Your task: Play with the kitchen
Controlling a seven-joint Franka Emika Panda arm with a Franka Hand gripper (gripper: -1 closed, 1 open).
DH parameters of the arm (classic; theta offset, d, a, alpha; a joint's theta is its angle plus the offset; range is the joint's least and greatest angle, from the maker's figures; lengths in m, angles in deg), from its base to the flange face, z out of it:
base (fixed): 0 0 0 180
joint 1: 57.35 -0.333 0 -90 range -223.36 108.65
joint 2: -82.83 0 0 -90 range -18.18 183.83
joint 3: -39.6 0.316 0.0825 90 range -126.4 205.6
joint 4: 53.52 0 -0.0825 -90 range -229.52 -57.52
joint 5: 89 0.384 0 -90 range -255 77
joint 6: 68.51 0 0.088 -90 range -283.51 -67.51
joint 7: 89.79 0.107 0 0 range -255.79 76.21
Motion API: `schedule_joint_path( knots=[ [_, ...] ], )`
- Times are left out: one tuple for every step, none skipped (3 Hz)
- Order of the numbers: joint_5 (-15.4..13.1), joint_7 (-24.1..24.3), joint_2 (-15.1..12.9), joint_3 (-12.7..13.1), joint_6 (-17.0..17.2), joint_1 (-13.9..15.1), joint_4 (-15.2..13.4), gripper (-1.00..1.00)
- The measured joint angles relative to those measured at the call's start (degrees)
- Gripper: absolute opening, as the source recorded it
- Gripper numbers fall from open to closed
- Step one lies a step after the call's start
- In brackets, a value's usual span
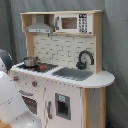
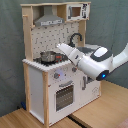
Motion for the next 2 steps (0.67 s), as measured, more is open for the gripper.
schedule_joint_path(
  knots=[
    [4.73,0.01,-0.60,-0.01,-0.10,0.65,3.75,1.00],
    [9.57,0.19,-1.34,-0.11,-0.01,1.93,7.38,1.00]
  ],
)
